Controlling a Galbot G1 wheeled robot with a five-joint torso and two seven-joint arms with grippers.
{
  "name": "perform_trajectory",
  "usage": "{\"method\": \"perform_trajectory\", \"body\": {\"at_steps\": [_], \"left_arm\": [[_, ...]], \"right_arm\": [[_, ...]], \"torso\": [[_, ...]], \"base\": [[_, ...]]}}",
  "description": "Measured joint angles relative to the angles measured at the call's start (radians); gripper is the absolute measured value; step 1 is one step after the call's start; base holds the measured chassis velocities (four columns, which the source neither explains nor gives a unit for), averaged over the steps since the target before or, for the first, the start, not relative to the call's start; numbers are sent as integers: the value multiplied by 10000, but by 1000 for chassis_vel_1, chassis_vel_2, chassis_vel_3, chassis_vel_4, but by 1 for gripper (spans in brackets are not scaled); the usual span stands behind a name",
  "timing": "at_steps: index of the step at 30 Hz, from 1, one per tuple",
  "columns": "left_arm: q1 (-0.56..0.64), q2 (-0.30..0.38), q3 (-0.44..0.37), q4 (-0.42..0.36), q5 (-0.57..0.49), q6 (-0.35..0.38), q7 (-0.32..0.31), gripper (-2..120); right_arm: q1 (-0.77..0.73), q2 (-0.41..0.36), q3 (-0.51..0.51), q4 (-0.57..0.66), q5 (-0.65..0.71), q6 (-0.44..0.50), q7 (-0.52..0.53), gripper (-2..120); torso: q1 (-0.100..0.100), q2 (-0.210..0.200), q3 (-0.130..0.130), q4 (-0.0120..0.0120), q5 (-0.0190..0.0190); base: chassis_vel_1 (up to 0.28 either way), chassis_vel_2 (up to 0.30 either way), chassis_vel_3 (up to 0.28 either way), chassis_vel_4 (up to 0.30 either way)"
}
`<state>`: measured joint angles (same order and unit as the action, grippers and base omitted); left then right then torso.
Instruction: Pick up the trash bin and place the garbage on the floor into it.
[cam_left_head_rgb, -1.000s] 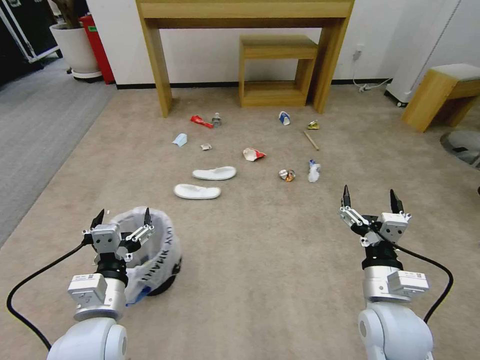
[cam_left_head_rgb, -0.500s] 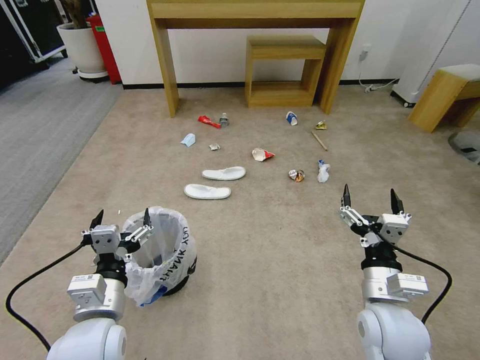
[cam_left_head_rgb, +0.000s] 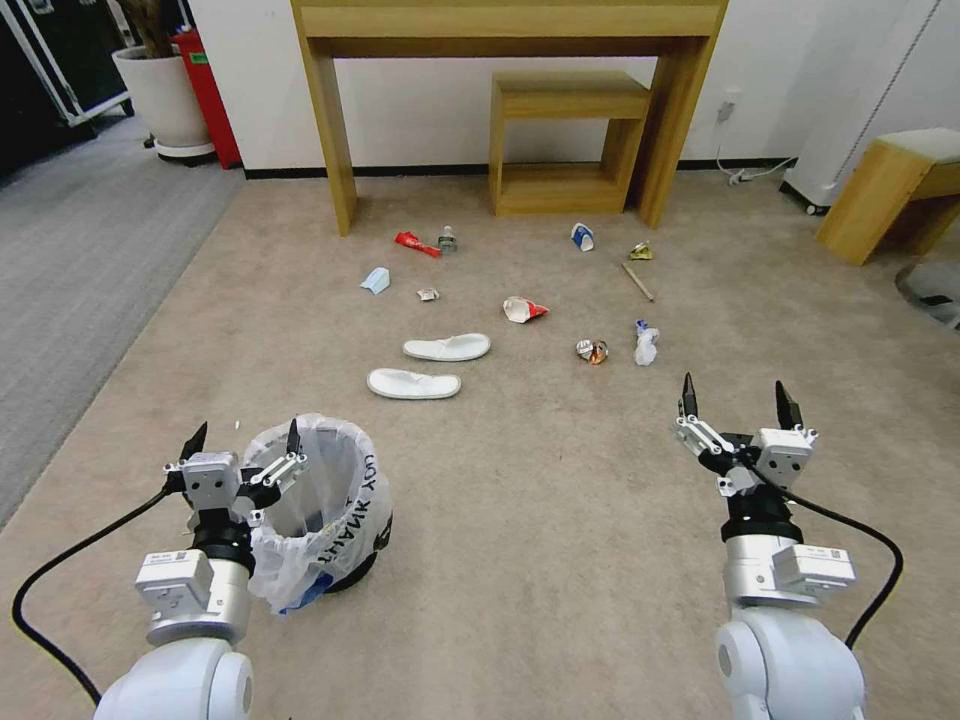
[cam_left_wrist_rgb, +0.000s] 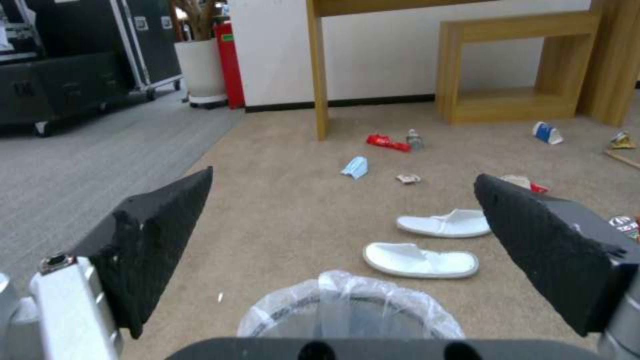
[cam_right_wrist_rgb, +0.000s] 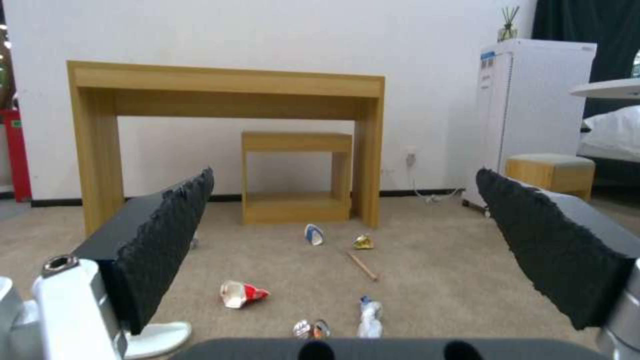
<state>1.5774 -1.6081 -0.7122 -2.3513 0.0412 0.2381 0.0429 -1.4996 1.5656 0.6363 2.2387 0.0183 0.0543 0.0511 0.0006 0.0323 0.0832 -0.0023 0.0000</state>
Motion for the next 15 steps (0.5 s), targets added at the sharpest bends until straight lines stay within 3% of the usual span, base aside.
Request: {"method": "perform_trajectory", "body": {"at_steps": [15], "left_arm": [[-87, 0, -15, 148, 18, 13, -4, 100]], "right_arm": [[159, -6, -29, -236, 7, 4, 11, 100]], "torso": [[0, -1, 1, 0, 0]], "base": [[-68, 67, 61, -68]]}}
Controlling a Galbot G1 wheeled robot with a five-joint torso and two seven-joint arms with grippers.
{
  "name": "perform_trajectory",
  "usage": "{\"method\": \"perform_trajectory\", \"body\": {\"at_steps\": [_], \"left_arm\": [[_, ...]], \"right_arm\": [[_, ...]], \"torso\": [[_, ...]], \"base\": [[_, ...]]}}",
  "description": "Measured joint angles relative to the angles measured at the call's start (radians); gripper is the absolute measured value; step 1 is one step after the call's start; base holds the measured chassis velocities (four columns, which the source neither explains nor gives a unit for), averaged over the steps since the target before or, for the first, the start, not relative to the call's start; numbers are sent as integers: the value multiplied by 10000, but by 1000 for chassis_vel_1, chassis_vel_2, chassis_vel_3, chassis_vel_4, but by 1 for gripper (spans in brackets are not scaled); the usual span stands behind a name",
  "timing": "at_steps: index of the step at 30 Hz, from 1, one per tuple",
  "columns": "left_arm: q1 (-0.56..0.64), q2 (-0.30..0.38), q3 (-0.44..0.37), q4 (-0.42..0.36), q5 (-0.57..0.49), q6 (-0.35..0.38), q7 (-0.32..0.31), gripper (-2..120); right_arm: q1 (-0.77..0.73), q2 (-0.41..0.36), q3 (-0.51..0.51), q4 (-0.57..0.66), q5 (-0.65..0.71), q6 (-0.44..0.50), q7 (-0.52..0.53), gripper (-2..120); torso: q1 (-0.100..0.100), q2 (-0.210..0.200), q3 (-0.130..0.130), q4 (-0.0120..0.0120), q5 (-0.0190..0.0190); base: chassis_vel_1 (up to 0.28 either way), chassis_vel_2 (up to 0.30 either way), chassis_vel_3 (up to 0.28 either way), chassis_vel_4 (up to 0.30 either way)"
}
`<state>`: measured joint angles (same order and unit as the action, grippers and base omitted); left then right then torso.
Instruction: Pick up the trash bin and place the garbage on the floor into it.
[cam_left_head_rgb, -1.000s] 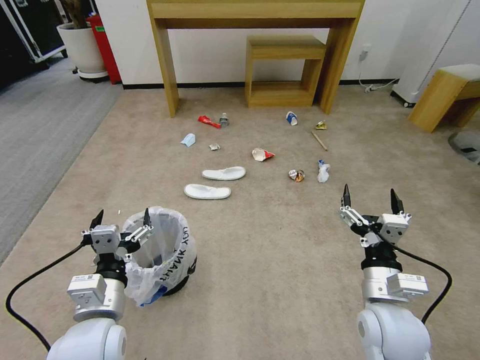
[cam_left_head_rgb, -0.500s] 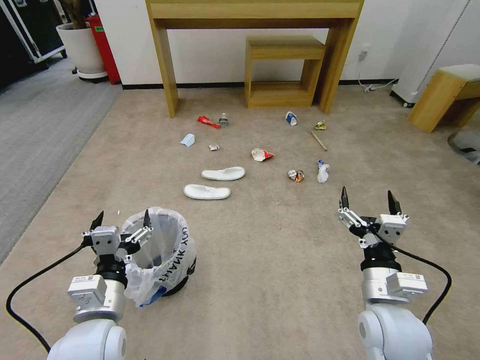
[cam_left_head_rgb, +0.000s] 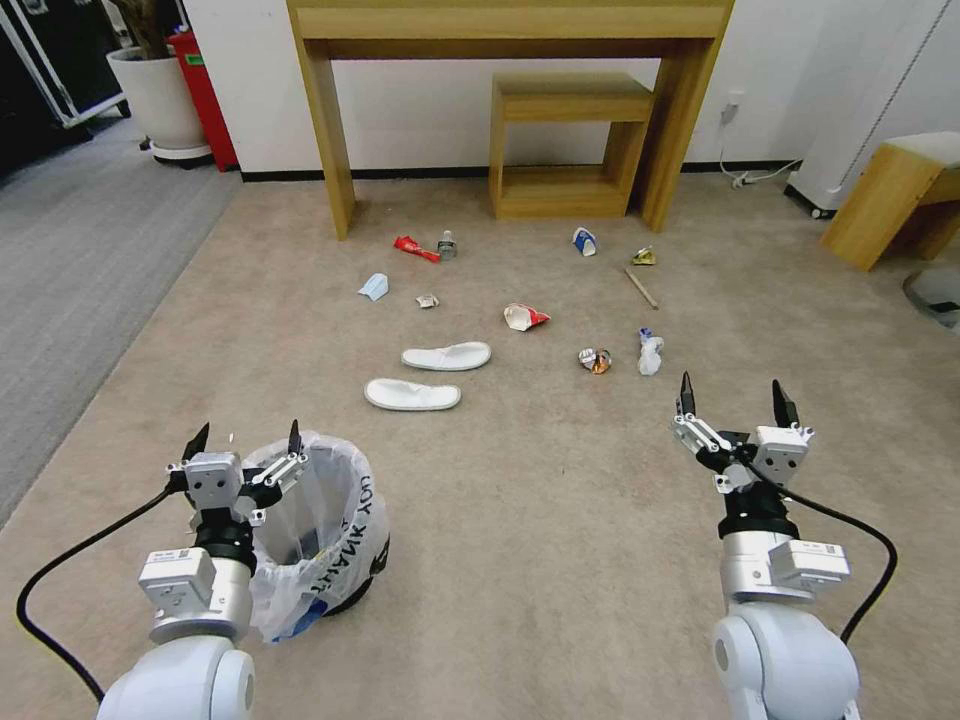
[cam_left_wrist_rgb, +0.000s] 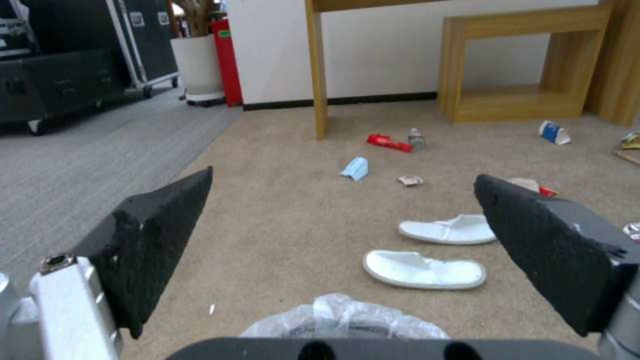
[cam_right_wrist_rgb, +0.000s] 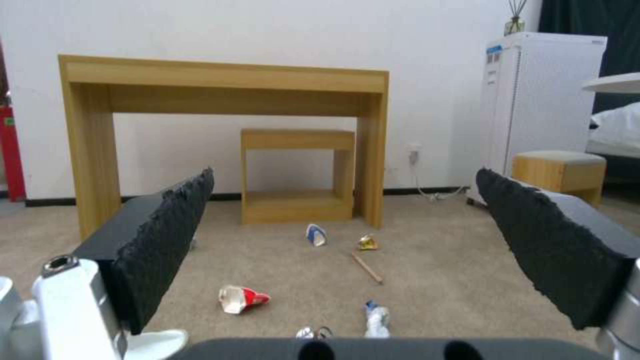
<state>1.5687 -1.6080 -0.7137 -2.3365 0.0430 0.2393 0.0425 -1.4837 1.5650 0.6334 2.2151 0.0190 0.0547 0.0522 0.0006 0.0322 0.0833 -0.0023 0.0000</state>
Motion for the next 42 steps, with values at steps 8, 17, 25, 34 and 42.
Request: {"method": "perform_trajectory", "body": {"at_steps": [8, 17, 25, 34, 42], "left_arm": [[-13, 0, 4, 24, 23, 0, -4, 100], [-9, 0, -1, 53, 38, 0, -5, 100], [-33, 0, -78, 125, 20, 293, -19, 100], [-204, 36, -198, 209, -635, 1755, -53, 100], [-367, 893, -74, 524, -2306, 3452, -513, 100]], "right_arm": [[48, -5, 7, -43, -10, -12, 4, 100], [37, 6, -2, -47, -27, -15, 38, 100], [31, -123, -85, 70, 85, -359, 363, 100], [29, -302, -86, 65, 339, -368, 349, 100], [67, -381, -82, -1, 414, -368, 333, 100]], "torso": [[0, 1, 0, 0, 0], [0, 0, 0, 0, 0], [0, 1, 0, 0, 0], [0, 0, -1, 0, 0], [0, 0, 0, 0, 0]], "base": [[-41, 38, 39, -49], [-35, 38, 37, -49], [-5, 4, 7, -5], [0, 0, 0, 0], [0, 0, 0, 0]]}}
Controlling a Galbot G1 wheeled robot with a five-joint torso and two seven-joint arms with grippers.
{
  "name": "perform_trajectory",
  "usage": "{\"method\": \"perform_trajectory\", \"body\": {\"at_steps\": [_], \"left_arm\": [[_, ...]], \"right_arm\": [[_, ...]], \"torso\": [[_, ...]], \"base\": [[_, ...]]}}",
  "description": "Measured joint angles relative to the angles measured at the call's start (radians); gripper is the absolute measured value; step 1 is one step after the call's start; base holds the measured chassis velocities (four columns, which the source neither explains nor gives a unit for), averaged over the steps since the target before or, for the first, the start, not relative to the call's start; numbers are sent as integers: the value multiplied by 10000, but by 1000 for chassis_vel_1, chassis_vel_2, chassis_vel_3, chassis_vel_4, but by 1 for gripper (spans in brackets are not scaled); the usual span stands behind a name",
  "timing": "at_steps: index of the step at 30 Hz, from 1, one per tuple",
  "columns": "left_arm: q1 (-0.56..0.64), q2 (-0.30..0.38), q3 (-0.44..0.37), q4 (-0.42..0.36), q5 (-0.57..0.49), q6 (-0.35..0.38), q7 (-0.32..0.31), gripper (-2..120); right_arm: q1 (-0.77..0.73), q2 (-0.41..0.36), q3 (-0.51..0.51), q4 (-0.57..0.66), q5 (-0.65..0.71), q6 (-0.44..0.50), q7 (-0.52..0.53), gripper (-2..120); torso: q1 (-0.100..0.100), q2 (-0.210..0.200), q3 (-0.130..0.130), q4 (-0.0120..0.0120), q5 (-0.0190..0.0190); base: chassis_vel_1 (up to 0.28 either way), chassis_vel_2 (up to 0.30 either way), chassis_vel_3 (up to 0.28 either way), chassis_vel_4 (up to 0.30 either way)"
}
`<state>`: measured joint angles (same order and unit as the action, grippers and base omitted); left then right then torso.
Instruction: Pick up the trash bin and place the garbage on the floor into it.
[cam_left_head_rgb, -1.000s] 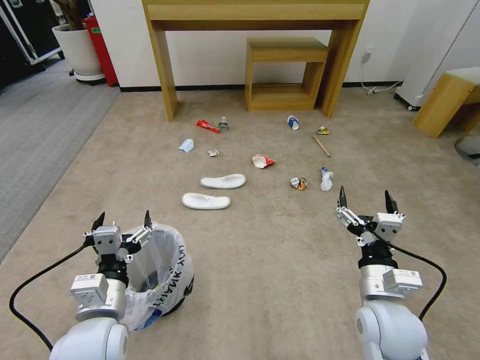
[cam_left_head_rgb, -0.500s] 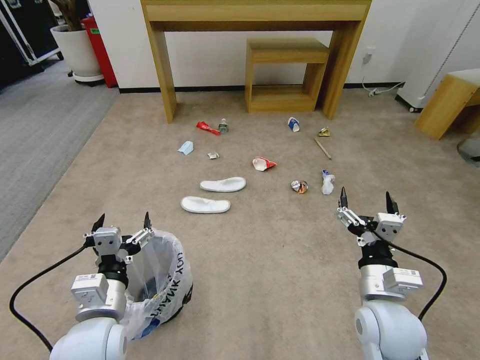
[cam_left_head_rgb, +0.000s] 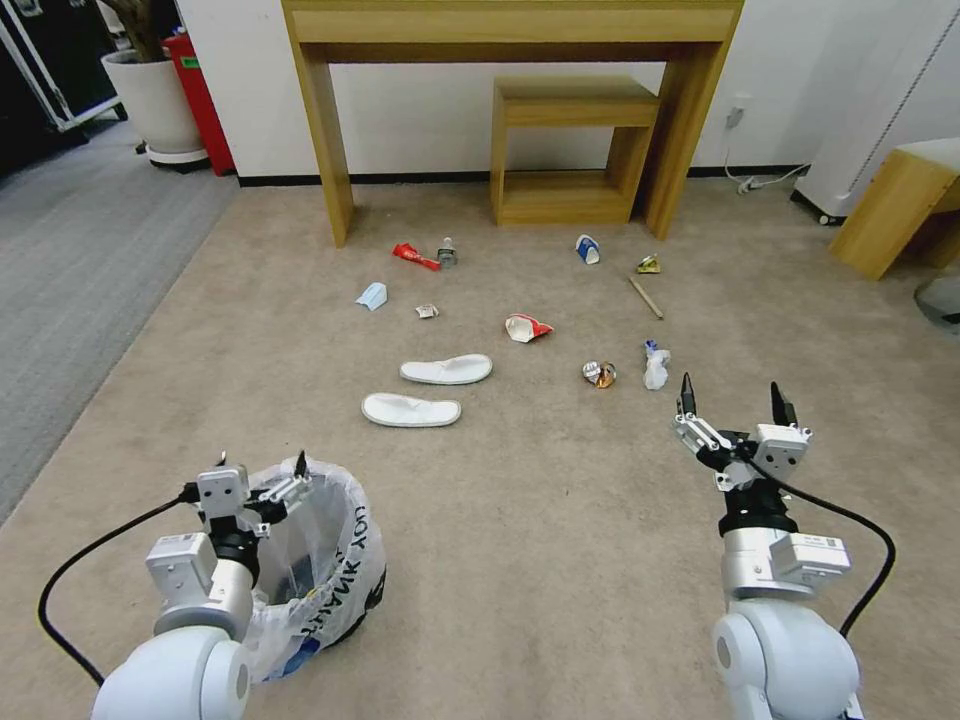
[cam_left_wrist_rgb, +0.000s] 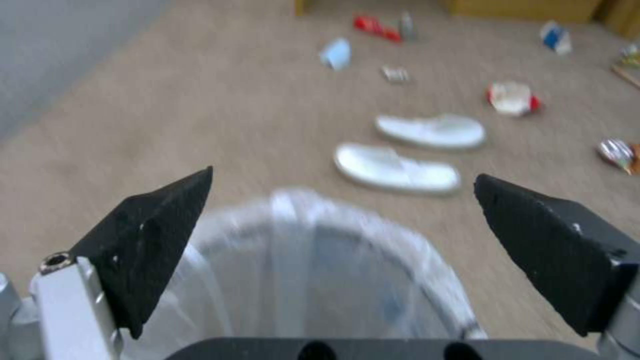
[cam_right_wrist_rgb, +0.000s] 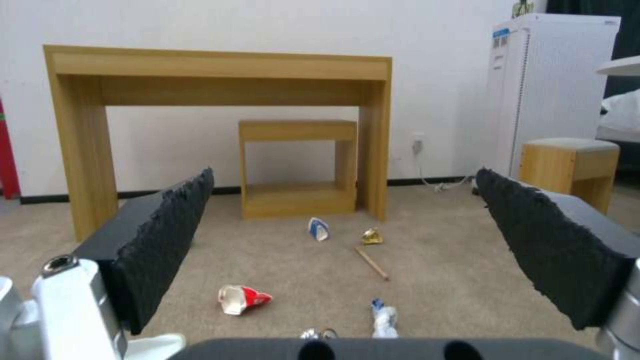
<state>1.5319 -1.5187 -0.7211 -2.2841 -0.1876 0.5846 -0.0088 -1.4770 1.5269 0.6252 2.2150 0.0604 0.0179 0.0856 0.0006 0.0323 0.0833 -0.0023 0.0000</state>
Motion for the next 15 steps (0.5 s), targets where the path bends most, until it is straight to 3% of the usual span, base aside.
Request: {"method": "perform_trajectory", "body": {"at_steps": [3, 7, 15], "left_arm": [[-101, 829, 19, 454, -1692, 748, -666, 100], [-135, 1544, -90, 725, -2725, 1169, -1220, 100], [-92, 2557, -474, 803, -3470, 1432, -1707, 100]], "right_arm": [[2, -21, 1, -20, 25, 10, -13, 100], [-6, -14, 12, -36, 29, 41, -26, 100], [-15, 84, 9, -78, -8, 131, -52, 100]], "torso": [[0, 0, 0, 0, -2], [0, 0, 0, 0, -3], [0, 0, 0, 2, -7]], "base": [[0, 0, 0, 0], [0, 0, 0, 0], [0, 0, 0, 0]]}}
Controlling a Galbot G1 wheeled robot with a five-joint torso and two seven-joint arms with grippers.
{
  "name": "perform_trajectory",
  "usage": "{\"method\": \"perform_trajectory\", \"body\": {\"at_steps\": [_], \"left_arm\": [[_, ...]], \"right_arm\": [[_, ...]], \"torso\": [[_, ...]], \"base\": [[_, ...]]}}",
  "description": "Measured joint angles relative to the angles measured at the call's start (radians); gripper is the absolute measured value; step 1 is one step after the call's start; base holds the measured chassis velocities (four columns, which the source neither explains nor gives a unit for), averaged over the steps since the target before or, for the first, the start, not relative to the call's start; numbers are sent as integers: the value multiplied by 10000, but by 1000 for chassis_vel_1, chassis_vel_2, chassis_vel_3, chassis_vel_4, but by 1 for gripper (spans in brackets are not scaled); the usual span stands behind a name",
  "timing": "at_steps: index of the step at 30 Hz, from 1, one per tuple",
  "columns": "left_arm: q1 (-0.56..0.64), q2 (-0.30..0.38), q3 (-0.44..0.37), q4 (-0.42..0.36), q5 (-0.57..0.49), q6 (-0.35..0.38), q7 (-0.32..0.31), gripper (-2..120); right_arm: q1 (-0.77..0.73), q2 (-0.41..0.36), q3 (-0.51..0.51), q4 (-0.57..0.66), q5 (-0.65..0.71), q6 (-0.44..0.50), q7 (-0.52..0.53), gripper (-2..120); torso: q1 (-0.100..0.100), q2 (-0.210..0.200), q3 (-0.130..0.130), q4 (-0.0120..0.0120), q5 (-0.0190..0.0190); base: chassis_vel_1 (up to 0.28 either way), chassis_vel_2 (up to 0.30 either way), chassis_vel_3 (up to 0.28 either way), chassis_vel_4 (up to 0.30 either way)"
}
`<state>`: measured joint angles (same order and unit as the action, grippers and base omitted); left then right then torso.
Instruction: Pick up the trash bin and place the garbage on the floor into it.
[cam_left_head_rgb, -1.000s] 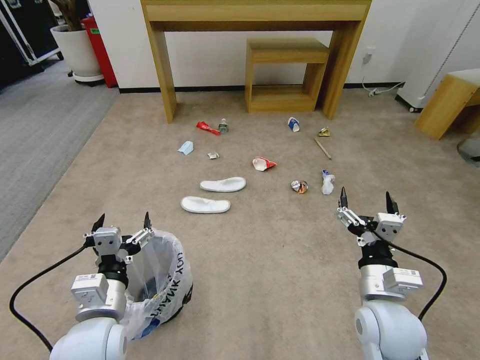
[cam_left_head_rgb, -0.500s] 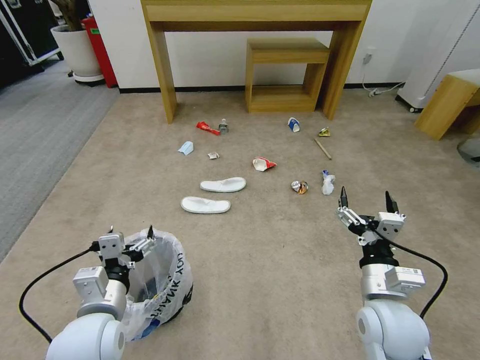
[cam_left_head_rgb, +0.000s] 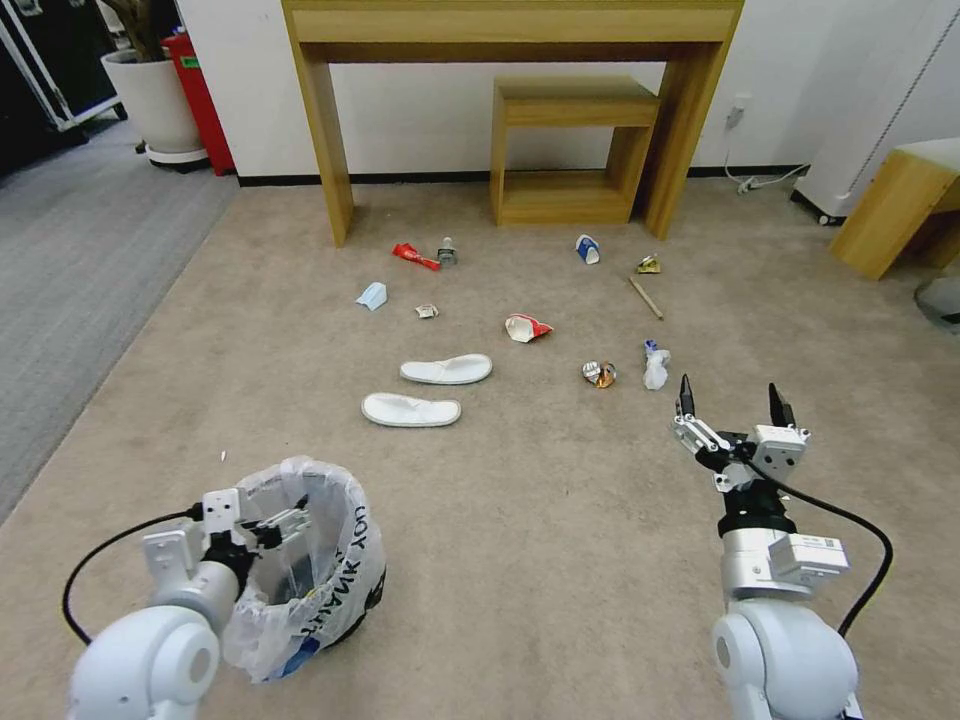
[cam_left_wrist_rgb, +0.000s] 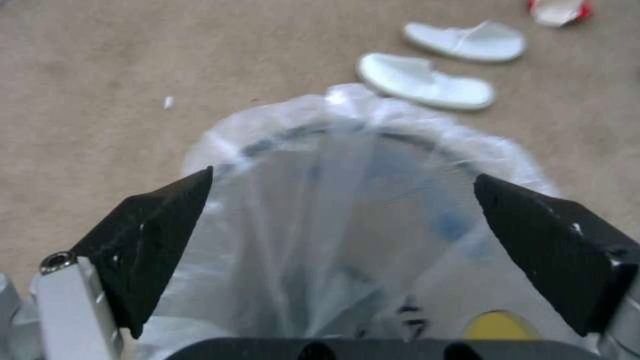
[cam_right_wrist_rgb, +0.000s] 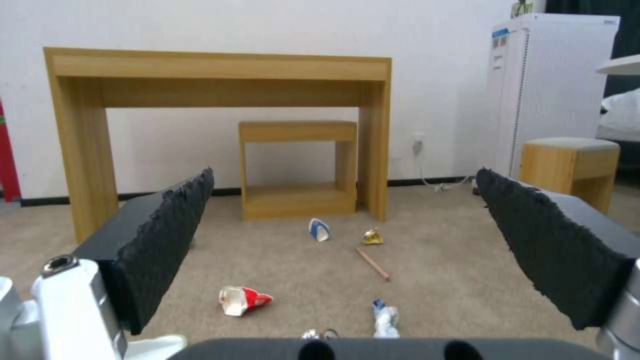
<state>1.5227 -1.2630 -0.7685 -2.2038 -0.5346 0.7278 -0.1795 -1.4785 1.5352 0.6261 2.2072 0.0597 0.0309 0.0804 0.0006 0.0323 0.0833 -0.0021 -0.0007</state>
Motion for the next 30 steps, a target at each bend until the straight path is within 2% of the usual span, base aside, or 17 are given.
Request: {"method": "perform_trajectory", "body": {"at_steps": [1, 2, 4, 6, 9, 17, 30], "left_arm": [[32, 437, -177, 48, -377, 65, -277, 99], [32, 437, -177, 48, -377, 65, -277, 99], [95, 951, -276, 288, -905, 121, -563, 99], [112, 1108, -280, 385, -1194, 126, -719, 99], [93, 1505, -223, 773, -2218, 126, -1222, 99], [55, 2123, -33, 1525, -2953, 118, -1396, 99], [12, 2579, 190, 2330, -3422, 93, -1369, 100]], "right_arm": [[-14, 75, -16, -11, -43, 31, -5, 100], [-14, 75, -16, -11, -43, 31, -5, 100], [-24, 175, -40, -16, -101, 58, -19, 100], [-26, 205, -50, -16, -116, 63, -24, 100], [-36, 293, -52, -17, -156, 69, -37, 100], [-81, 438, -41, -17, -232, 113, -53, 100], [-126, 637, -39, -118, -378, 219, -68, 100]], "torso": [[0, 0, 0, -2, 11], [0, 0, 0, -2, 11], [0, 0, 0, -1, 2], [0, 0, 0, -1, 7], [0, 0, 0, -1, 4], [0, 0, 0, -2, 6], [0, -1, 0, -2, 7]], "base": [[0, 0, 0, 0], [0, 0, 0, 0], [0, 0, 0, 0], [0, 0, 0, 0], [0, 0, 0, 0], [0, 0, 0, 0], [0, 0, 0, 0]]}}
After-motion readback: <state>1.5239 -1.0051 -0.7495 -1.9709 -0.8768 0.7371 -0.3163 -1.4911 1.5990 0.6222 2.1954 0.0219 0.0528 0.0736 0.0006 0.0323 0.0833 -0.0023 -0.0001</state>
